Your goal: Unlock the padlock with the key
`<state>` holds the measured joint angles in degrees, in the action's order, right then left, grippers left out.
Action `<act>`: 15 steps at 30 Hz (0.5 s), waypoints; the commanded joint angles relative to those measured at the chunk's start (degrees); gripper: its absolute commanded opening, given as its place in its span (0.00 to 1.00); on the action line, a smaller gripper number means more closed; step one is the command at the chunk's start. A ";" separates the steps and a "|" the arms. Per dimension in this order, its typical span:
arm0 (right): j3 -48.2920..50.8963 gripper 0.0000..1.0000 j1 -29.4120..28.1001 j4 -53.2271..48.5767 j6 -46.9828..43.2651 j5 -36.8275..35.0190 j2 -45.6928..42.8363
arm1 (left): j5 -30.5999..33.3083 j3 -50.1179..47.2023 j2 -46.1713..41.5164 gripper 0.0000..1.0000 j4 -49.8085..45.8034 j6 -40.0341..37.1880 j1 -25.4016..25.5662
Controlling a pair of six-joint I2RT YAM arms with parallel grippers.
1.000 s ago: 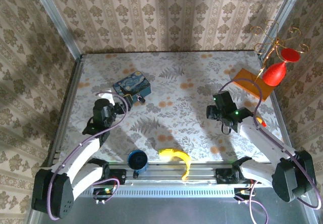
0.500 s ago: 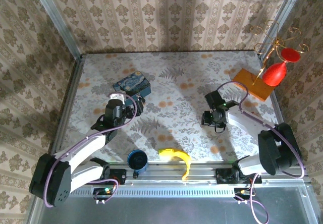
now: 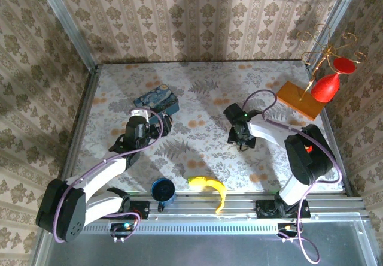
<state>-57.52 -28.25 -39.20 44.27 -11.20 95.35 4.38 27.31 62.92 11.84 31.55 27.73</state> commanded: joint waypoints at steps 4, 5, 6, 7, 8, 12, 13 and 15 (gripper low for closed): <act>0.53 0.62 -0.68 -3.43 4.19 -5.02 0.98 | -0.35 -0.04 0.27 1.00 2.61 0.77 0.16; 0.95 0.61 -0.67 -3.53 4.32 -5.03 0.98 | -0.34 -0.06 0.28 1.00 2.68 0.92 0.17; 1.45 0.60 -0.67 -3.60 4.43 -5.05 0.91 | -0.34 -0.15 0.39 1.00 2.80 1.10 0.16; 1.96 0.59 -0.69 -3.54 4.46 -4.96 0.68 | -0.34 -0.24 0.63 1.00 2.99 1.22 0.22; 2.50 0.58 -0.67 -3.39 4.56 -4.77 0.40 | -0.42 -0.24 0.84 1.00 3.06 1.31 0.15; 5.55 0.55 -0.67 -0.89 4.65 -2.26 -1.79 | -0.81 -0.02 1.98 1.00 3.37 1.58 0.20; 6.19 0.55 -0.67 -0.15 4.45 -1.50 -2.36 | -0.94 0.11 2.19 1.00 3.49 1.66 0.22; 7.43 0.54 -0.67 1.72 3.33 0.38 -3.52 | -1.13 0.24 2.47 1.00 3.58 1.93 0.24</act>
<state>-52.07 -28.77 -38.28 47.13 -12.67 93.86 4.21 27.31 64.99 13.69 32.27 27.73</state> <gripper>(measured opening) 0.543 0.999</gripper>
